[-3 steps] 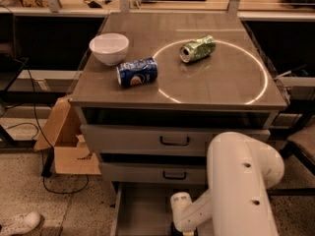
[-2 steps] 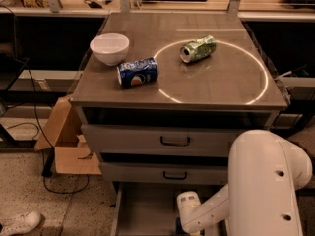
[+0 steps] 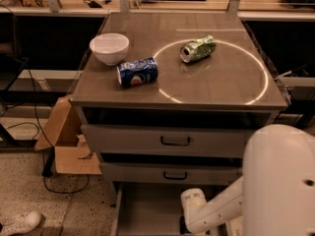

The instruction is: Pick rxbar blueberry from bottom drawer and place on counter

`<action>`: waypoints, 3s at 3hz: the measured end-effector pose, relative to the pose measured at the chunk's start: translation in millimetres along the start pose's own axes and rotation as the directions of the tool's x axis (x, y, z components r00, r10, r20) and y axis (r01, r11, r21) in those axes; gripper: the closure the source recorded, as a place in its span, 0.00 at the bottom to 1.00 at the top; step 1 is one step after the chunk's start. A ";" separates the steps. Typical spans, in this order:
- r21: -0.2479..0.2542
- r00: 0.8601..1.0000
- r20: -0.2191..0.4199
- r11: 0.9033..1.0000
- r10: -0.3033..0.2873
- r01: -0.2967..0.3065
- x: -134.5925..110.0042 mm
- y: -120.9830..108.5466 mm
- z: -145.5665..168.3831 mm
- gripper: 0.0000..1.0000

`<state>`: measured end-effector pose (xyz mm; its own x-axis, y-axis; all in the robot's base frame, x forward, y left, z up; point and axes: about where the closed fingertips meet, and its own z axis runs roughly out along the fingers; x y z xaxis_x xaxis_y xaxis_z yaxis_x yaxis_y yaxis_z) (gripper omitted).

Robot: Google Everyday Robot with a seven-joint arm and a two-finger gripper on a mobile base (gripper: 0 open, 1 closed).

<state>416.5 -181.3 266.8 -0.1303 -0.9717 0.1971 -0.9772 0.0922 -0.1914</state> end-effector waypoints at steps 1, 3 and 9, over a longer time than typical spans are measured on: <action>0.020 1.000 -0.004 1.000 -0.005 0.005 25.9 -2.0 -53.8 1.00; 0.105 1.000 0.018 0.994 0.024 -0.026 58.3 -7.1 -109.7 1.00; 0.308 0.987 0.157 0.949 0.020 -0.068 77.0 -92.9 -260.9 1.00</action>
Offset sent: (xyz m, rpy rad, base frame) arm -0.0357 -0.0488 0.1698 0.0464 -0.1931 -0.0024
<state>453.5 -207.9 550.6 -0.1217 -0.9918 0.0395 -0.8665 0.0868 -0.4917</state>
